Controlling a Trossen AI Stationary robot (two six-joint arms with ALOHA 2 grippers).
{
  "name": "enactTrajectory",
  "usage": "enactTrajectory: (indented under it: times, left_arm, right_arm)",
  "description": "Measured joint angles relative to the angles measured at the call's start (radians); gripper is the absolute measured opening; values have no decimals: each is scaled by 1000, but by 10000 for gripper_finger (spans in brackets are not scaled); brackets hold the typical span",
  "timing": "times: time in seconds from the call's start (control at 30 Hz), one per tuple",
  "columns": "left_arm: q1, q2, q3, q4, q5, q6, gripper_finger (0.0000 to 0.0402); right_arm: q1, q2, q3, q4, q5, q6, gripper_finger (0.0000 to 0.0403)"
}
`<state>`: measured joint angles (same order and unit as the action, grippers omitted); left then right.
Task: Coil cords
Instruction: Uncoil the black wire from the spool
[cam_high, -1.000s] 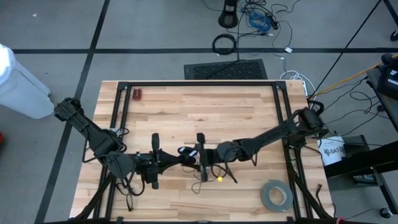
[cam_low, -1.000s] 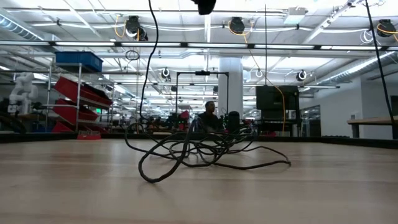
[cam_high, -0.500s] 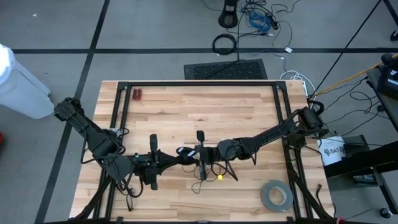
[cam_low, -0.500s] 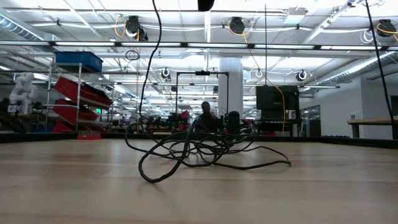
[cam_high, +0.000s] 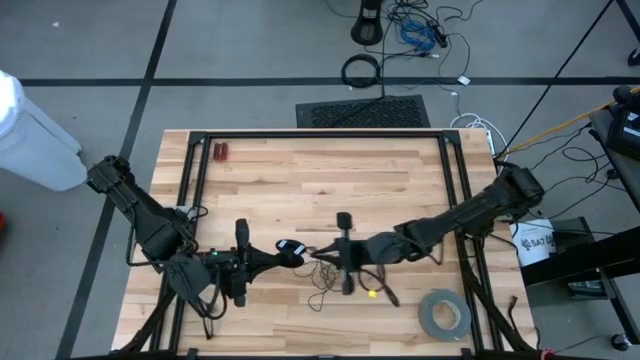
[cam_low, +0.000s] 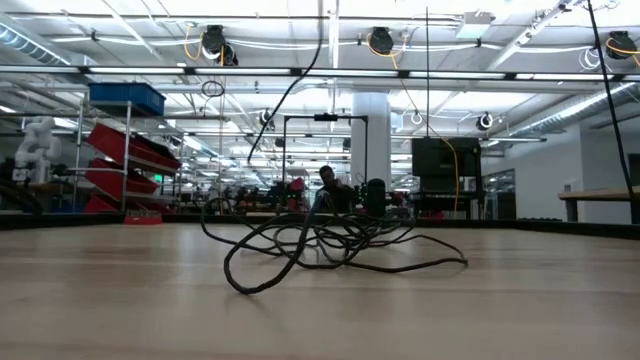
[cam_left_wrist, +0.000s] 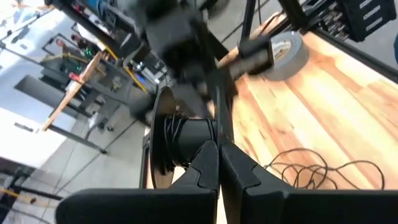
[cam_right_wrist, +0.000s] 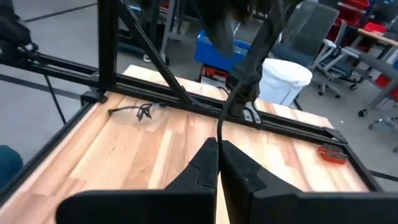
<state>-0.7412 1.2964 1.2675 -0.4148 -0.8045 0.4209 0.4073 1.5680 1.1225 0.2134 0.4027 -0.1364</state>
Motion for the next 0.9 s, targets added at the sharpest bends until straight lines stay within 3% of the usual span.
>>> enactTrajectory:
  times: [0.37,0.9]
  left_arm:
    - [4,-11,0,-19,0,-46,0]
    - [48,-13,0,-28,16,-46,0]
  right_arm:
    - [111,-139,44,-99,157,-83,0]
    - [133,-29,516,-462,170,-234,1]
